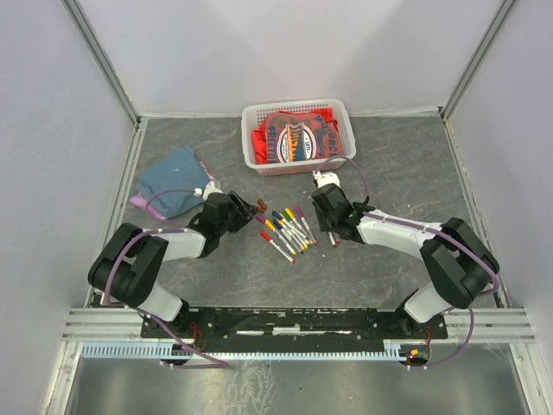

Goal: Open the pen caps

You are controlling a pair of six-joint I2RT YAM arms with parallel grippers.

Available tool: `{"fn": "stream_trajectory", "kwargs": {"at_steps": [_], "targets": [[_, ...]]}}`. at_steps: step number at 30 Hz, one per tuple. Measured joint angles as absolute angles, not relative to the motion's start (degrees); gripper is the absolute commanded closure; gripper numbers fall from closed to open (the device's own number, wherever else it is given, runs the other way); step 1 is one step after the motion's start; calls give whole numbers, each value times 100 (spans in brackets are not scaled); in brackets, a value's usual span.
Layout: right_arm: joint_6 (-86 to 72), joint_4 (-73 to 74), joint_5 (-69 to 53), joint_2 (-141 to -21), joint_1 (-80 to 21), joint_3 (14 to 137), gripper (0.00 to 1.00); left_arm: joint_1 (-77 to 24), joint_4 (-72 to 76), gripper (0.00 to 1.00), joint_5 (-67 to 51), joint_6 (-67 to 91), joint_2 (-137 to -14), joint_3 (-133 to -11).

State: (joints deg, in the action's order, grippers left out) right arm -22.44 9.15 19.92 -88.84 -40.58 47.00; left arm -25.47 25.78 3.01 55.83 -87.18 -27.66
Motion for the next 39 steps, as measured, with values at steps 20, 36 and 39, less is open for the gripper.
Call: {"fn": "stream_trajectory", "kwargs": {"at_steps": [20, 36, 39], "targets": [[-2075, 910, 1374, -9483, -4340, 5271, 63, -2547, 2578, 36, 274, 5581, -8444, -2766], [-2071, 904, 1332, -9880, -4340, 5354, 65, -2547, 2578, 36, 246, 5581, -8357, -2766], [-2071, 899, 1332, -9900, -4340, 5369, 67, -2547, 2578, 36, 244, 5581, -8302, -2766]]}}
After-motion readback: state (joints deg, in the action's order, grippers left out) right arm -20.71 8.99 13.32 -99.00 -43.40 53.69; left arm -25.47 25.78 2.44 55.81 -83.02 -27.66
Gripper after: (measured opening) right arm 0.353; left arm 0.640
